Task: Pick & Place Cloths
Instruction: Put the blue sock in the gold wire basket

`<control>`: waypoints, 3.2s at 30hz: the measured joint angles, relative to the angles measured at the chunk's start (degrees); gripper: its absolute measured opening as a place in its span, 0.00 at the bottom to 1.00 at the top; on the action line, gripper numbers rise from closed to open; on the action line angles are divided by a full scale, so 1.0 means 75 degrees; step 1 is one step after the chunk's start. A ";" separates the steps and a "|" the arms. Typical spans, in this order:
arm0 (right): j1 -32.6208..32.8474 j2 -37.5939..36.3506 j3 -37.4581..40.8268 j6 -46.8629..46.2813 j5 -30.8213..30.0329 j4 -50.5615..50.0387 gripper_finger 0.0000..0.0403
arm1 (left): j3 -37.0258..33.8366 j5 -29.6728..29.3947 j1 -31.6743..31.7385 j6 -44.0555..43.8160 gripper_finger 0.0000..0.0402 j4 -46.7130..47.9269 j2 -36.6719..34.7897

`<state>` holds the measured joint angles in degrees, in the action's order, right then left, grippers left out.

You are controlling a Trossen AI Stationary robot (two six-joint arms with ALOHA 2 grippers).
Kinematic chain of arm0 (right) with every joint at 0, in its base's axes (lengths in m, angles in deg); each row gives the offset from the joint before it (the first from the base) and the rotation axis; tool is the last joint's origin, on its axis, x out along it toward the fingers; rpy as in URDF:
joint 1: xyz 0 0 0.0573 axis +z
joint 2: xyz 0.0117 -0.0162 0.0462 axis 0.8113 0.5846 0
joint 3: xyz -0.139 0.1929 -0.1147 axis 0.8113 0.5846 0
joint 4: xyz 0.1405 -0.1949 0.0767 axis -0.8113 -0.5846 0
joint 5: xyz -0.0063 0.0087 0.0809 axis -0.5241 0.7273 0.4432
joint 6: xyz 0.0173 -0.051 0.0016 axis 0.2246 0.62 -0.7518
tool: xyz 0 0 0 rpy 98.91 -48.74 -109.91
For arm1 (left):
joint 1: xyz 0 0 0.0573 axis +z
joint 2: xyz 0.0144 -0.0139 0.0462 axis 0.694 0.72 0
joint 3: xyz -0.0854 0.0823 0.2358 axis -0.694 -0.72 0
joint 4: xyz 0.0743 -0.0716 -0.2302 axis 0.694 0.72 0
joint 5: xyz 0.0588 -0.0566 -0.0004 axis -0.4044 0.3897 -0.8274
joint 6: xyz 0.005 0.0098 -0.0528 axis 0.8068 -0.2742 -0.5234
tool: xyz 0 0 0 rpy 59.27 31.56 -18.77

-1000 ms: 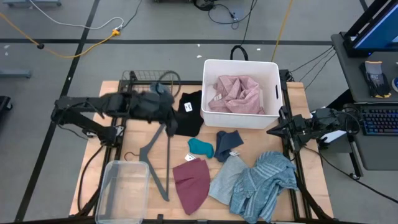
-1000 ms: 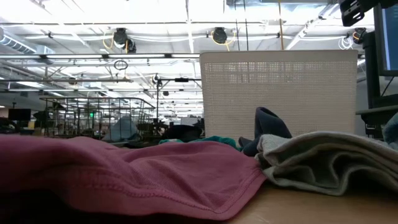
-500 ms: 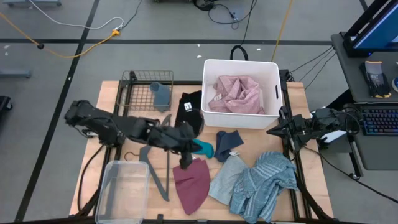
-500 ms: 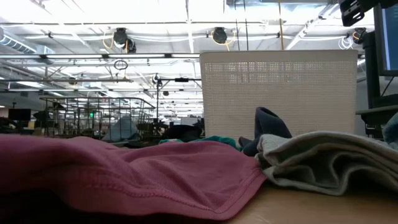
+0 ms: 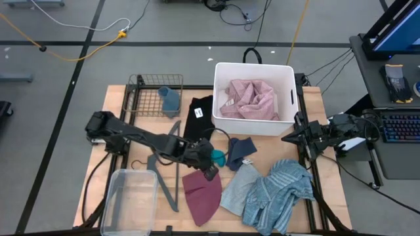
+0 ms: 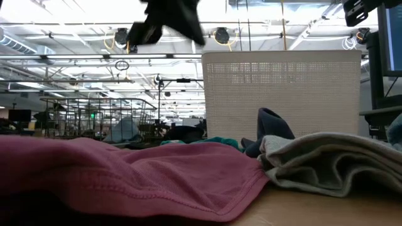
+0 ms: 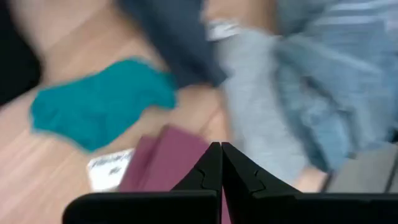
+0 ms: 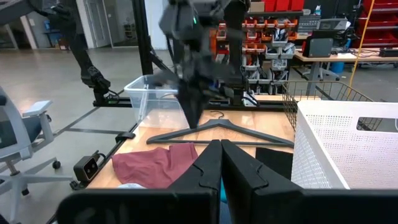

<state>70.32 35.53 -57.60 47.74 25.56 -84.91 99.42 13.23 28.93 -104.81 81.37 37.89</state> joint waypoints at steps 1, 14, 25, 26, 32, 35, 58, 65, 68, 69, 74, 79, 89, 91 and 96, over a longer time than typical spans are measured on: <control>0.0003 0.0000 0.0000 0.0000 0.0000 0.0003 0.01 | 0.0000 0.0084 0.0033 -0.0252 0.00 0.0148 0.0101; 0.0001 -0.0003 0.0000 0.0000 0.0000 0.0009 0.01 | -0.0002 0.0154 0.0568 -0.1106 0.02 0.0522 0.0769; 0.0001 -0.0003 0.0000 0.0000 0.0000 0.0006 0.01 | -0.0003 0.0213 0.0600 -0.1175 0.31 0.0697 0.1003; 0.0001 0.0000 0.0000 0.0000 0.0000 0.0000 0.01 | -0.0003 0.0208 0.0602 -0.1177 0.35 0.0681 0.1003; 0.0000 -0.0003 0.0000 0.0000 0.0000 0.0006 0.01 | -0.0003 -0.0142 0.0627 -0.1471 0.56 0.1045 0.1003; 0.0001 0.0000 0.0000 0.0000 0.0000 0.0006 0.01 | -0.0003 -0.0162 0.0648 -0.1564 0.64 0.1345 0.1090; 0.0000 -0.0003 0.0000 0.0000 0.0000 0.0006 0.01 | -0.0006 -0.0068 0.1065 -0.1469 0.70 0.1914 0.1510; 0.0003 -0.0003 0.0000 0.0000 0.0000 0.0003 0.01 | -0.0023 -0.0135 0.1202 -0.1232 0.70 0.1840 0.1502; 0.0002 -0.0001 0.0000 0.0000 0.0000 0.0003 0.01 | -0.0245 -0.0129 0.1252 -0.1327 0.70 0.1763 0.1501; 0.0003 0.0000 0.0000 -0.0002 0.0000 0.0003 0.01 | -0.0352 -0.0093 0.1255 -0.1380 0.70 0.1758 0.1501; 0.0000 -0.0003 0.0000 0.0000 0.0000 0.0006 0.01 | -0.1059 0.0422 0.1263 -0.1643 0.70 0.0859 0.1501; 0.0001 -0.0003 0.0000 0.0000 0.0000 0.0004 0.01 | -0.1566 0.0587 0.1258 -0.1981 0.70 0.0009 0.1444; 0.0002 -0.0003 0.0000 0.0000 0.0000 0.0003 0.01 | -0.1640 0.0396 0.1263 -0.2173 0.54 0.0025 0.1460; 0.0002 0.0000 0.0000 -0.0001 0.0000 0.0003 0.01 | -0.1648 0.0305 0.1260 -0.2155 0.45 0.0073 0.1463; 0.0003 -0.0001 0.0000 0.0000 0.0000 0.0003 0.01 | -0.1660 0.0098 0.1252 -0.2161 0.21 0.0187 0.1472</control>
<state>70.34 35.52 -57.60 47.74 25.56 -84.89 86.97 13.96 38.32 -121.02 82.77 48.93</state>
